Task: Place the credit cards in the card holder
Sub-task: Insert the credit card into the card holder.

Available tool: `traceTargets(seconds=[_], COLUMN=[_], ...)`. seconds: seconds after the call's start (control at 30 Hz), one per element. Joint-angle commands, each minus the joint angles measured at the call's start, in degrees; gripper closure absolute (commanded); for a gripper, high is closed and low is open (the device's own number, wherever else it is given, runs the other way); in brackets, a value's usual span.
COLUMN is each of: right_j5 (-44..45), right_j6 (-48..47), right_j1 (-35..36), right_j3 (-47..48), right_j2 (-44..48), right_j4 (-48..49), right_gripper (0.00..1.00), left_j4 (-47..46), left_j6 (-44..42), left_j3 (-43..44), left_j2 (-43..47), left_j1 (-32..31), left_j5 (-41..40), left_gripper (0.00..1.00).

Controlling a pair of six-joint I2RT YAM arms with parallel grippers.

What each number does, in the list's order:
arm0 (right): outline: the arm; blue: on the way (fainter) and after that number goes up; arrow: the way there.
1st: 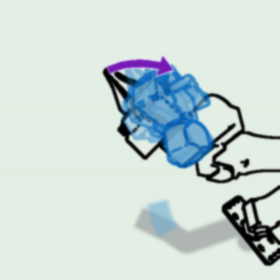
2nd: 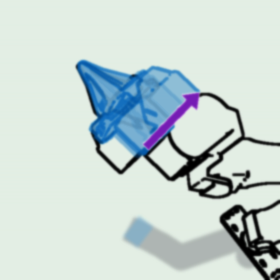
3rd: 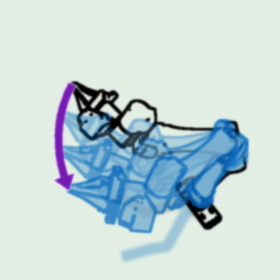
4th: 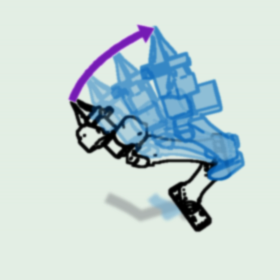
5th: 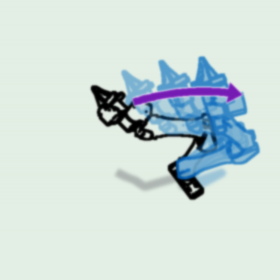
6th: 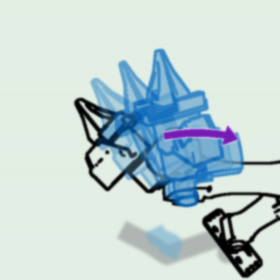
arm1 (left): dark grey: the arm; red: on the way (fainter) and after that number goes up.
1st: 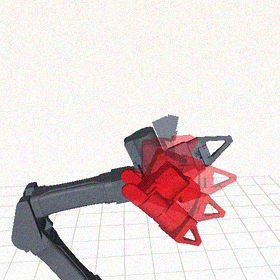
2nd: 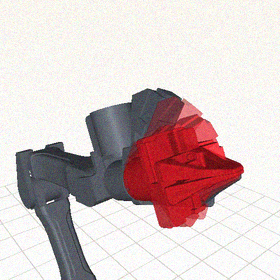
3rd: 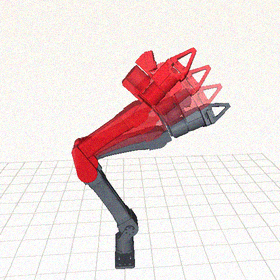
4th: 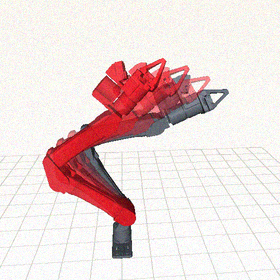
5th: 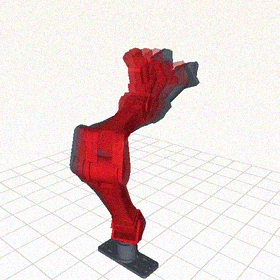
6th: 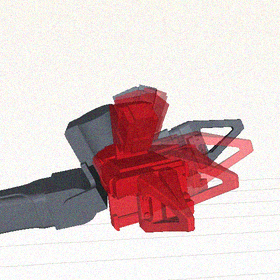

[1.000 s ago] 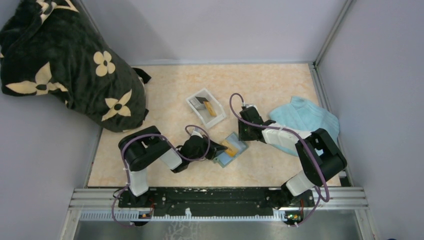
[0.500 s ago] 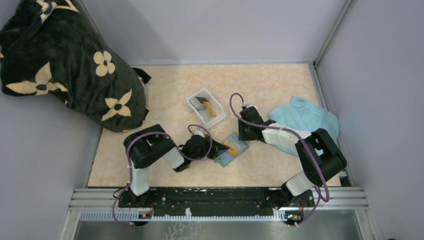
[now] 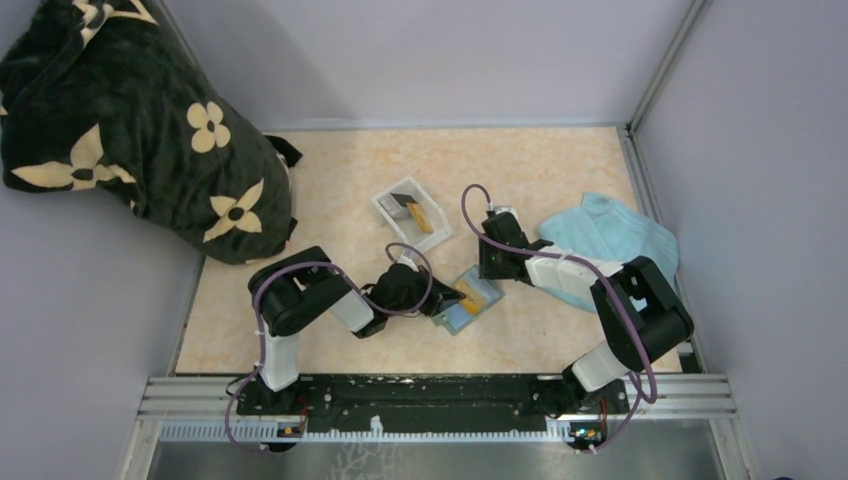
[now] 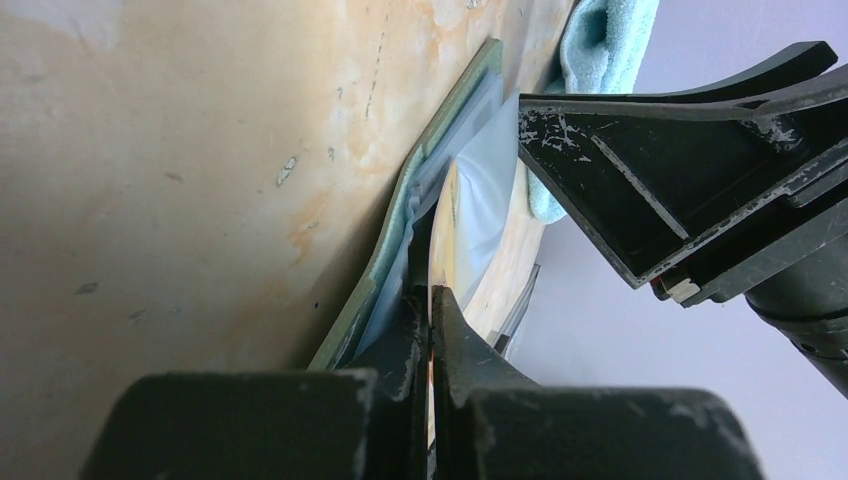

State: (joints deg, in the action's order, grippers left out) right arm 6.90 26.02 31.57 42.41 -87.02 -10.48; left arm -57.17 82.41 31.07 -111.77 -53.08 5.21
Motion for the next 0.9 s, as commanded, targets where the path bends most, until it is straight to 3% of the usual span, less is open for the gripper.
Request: traceTargets(seconds=[0.0,0.33,0.63,0.87], right_j5=[-3.4,-3.4,-3.4,-3.2], right_j6=[0.3,0.2,0.6,0.7], right_j1=[0.2,0.2,0.2,0.2], right_j3=[-3.2,-3.5,-3.4,-3.6], right_j2=[-2.9,-3.6,-3.8,-3.6], right_j4=[-4.4,-4.5,-4.5,-4.7], right_gripper=[0.62,0.62,0.63,0.63], left_j4=[6.8,3.6,6.0,15.6], left_j6=[-1.8,-1.6,-2.9,-4.4], left_j3=[0.3,1.6,2.2,2.0], left_j2=[-2.4,-5.4,-4.2,0.4], left_j1=[-0.7,-0.3,-0.2,-0.2], left_j5=[2.7,6.4,6.5,4.8], left_gripper=[1.00,1.00,0.73,0.68])
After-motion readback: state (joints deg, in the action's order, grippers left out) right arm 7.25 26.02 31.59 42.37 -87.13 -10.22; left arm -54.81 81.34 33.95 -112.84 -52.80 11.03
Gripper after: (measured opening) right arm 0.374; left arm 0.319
